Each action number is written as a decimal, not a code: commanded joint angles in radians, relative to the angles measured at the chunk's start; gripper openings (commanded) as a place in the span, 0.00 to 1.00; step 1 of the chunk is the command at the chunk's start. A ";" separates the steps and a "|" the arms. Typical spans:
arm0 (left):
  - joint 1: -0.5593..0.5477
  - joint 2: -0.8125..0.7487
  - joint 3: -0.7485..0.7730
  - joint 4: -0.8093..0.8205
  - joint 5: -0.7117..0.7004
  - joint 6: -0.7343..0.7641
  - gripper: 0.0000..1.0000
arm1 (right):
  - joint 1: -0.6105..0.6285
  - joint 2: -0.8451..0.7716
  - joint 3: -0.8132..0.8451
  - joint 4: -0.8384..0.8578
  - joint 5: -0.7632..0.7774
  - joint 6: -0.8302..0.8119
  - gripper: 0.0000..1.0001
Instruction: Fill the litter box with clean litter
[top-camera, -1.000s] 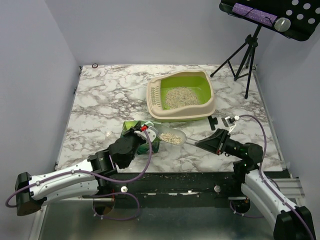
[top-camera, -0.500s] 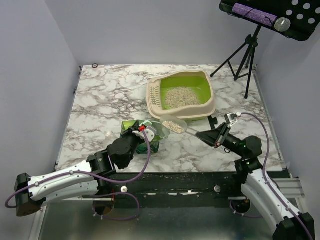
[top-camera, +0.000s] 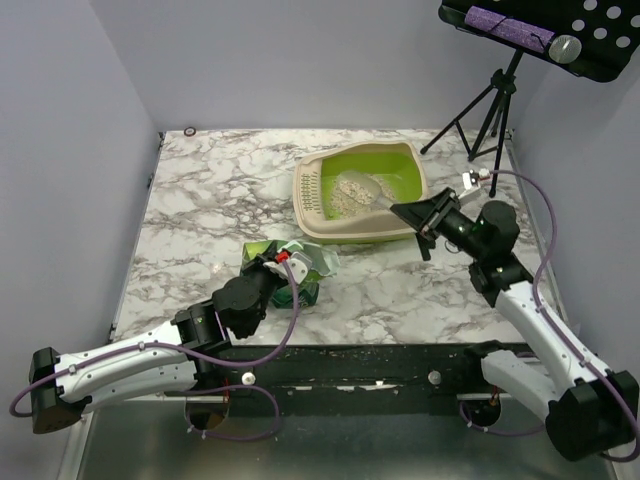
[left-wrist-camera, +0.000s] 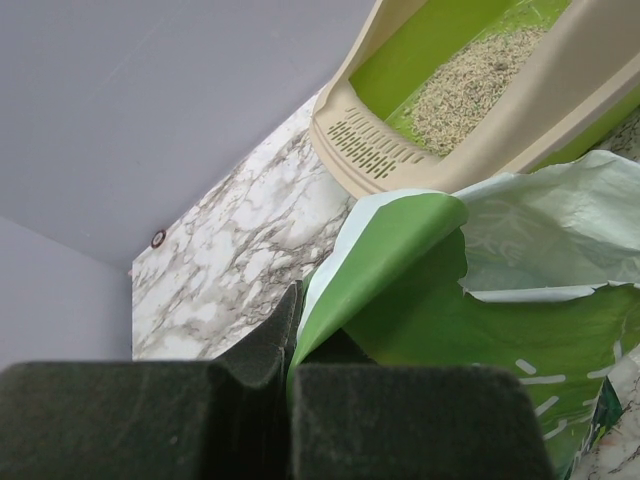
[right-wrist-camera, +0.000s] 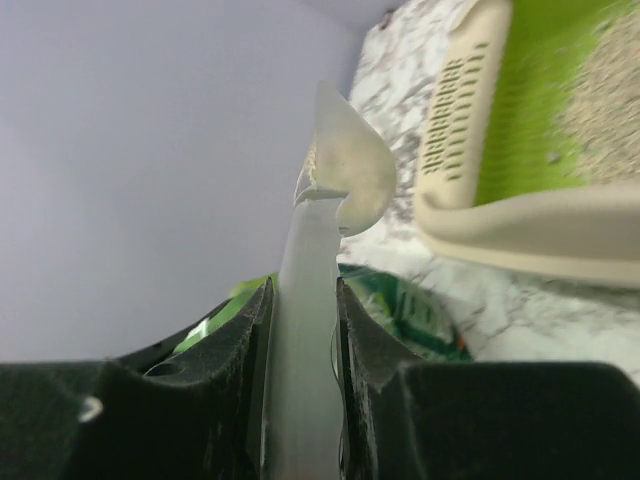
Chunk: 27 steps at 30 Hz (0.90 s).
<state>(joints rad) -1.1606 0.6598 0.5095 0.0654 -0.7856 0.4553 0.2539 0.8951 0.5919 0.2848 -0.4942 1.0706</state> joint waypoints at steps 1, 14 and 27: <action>-0.005 -0.028 0.032 0.051 -0.015 -0.017 0.00 | -0.004 0.126 0.204 -0.283 0.164 -0.325 0.00; -0.007 -0.023 0.035 0.048 -0.017 -0.020 0.00 | -0.002 0.405 0.601 -0.788 0.321 -0.751 0.00; -0.007 -0.012 0.035 0.045 -0.024 -0.017 0.00 | 0.162 0.683 1.000 -1.110 0.681 -0.960 0.00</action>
<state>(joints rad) -1.1606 0.6521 0.5095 0.0578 -0.7860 0.4477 0.3679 1.5345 1.4998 -0.6910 0.0063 0.1959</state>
